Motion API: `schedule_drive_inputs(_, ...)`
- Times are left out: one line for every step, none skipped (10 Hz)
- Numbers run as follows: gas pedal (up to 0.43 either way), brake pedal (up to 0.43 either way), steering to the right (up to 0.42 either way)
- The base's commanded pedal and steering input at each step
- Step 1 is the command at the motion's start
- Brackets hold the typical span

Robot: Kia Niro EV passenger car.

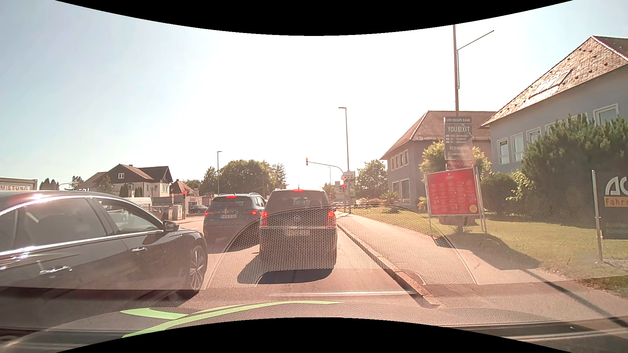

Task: Follow the waypoints while adhering to traffic rules and regulations

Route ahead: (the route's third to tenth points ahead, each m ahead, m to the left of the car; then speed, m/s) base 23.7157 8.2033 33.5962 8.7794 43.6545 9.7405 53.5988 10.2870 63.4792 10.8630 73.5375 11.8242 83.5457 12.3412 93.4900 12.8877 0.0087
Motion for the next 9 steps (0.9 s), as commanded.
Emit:
schedule_drive_inputs(0.000,0.360,-0.003)
schedule_drive_inputs(0.000,0.360,-0.003)
schedule_drive_inputs(0.000,0.360,-0.003)
schedule_drive_inputs(0.000,0.360,-0.003)
schedule_drive_inputs(0.000,0.360,-0.003)
schedule_drive_inputs(0.000,0.360,-0.003)
schedule_drive_inputs(0.000,0.360,-0.003)
schedule_drive_inputs(0.000,0.360,-0.003)
schedule_drive_inputs(0.000,0.360,-0.003)
